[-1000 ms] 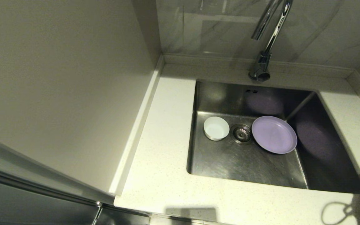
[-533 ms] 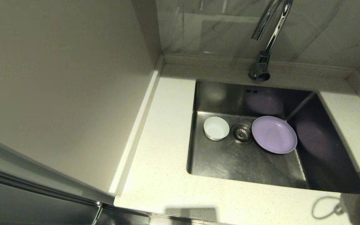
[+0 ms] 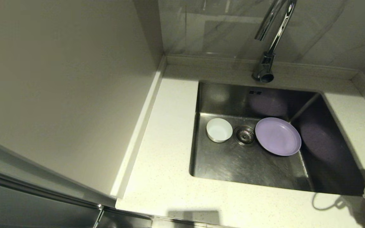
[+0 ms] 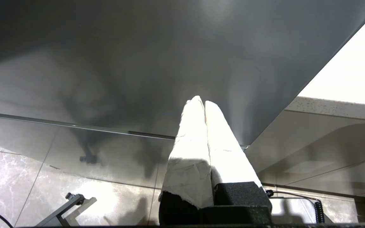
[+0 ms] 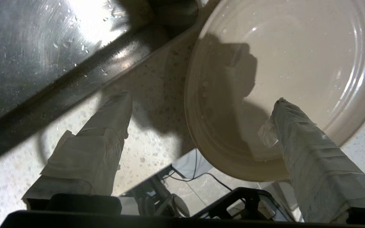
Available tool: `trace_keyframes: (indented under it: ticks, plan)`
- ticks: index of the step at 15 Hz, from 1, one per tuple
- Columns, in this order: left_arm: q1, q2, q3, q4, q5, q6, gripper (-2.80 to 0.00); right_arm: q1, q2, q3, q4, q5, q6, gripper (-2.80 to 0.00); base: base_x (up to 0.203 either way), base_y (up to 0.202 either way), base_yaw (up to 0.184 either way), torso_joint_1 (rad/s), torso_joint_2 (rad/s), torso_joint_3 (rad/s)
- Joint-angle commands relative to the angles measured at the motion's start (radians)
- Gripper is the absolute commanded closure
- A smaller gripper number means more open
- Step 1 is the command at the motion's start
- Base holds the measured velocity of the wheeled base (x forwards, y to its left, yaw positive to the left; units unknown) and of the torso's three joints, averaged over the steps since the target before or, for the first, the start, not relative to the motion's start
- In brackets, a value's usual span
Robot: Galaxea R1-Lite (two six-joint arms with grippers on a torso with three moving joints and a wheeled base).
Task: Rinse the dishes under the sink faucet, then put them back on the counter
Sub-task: Put a plate into the sink
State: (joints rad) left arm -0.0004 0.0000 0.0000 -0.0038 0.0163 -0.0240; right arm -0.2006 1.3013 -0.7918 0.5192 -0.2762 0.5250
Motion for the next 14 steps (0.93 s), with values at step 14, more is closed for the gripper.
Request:
trace_keyframes:
  ticks: [14]
  plan:
    - [0.0,-0.002,0.0,-0.001,0.001,-0.001,0.0,-0.094,0.241,0.013,-0.232,-0.035,-0.005,-2.8,0.0,0.0,0.0,0.0,0.0,0.0]
